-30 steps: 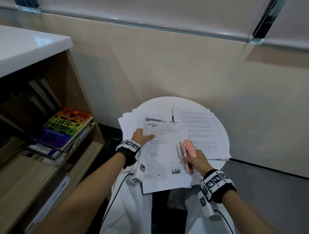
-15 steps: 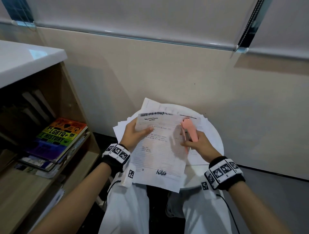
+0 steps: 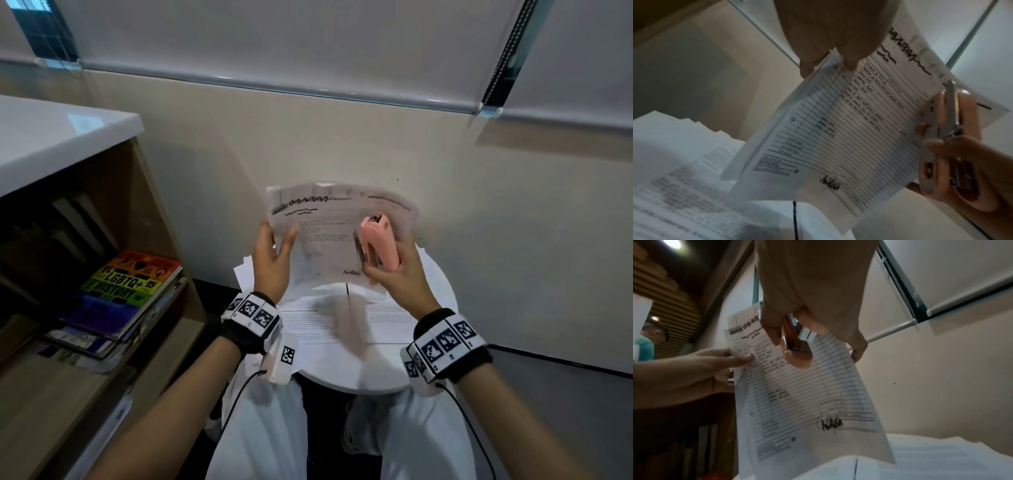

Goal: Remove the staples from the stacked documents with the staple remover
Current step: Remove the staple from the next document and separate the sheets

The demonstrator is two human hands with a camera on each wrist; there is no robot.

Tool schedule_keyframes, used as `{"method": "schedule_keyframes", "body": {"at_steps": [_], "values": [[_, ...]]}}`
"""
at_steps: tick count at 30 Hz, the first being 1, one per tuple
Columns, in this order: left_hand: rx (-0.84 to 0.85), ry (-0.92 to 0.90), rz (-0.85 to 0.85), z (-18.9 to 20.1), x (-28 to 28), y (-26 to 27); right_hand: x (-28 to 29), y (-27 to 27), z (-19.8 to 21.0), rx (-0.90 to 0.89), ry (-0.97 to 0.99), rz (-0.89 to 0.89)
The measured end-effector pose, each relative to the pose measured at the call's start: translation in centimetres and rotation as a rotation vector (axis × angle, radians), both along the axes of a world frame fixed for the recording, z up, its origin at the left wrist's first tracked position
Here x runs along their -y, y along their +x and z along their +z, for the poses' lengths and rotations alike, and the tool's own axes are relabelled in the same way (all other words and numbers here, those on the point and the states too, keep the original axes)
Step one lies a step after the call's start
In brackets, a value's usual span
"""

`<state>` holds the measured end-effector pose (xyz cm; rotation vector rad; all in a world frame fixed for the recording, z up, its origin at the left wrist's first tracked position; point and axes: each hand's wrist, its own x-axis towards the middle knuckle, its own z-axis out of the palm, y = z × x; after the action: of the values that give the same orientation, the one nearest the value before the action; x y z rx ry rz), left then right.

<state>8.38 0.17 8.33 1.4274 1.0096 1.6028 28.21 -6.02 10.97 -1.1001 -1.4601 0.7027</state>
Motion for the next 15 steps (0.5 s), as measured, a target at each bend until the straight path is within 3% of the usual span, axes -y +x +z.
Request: {"method": "schedule_keyframes", "body": {"at_steps": [7, 11, 15], "values": [[-0.032, -0.095, -0.091, -1.9, 0.1, 0.4, -0.2, -0.4, -2.4, -0.089, -0.112, -0.005], [-0.055, -0.224, -0.130, -2.0, -0.7, 0.1, -1.3, 0.3, -3.4, -0.081, -0.243, -0.164], [-0.051, -0.249, -0.177, -1.6, -2.0, 0.3, -2.2, 0.6, -2.9, -0.061, -0.265, -0.104]]}}
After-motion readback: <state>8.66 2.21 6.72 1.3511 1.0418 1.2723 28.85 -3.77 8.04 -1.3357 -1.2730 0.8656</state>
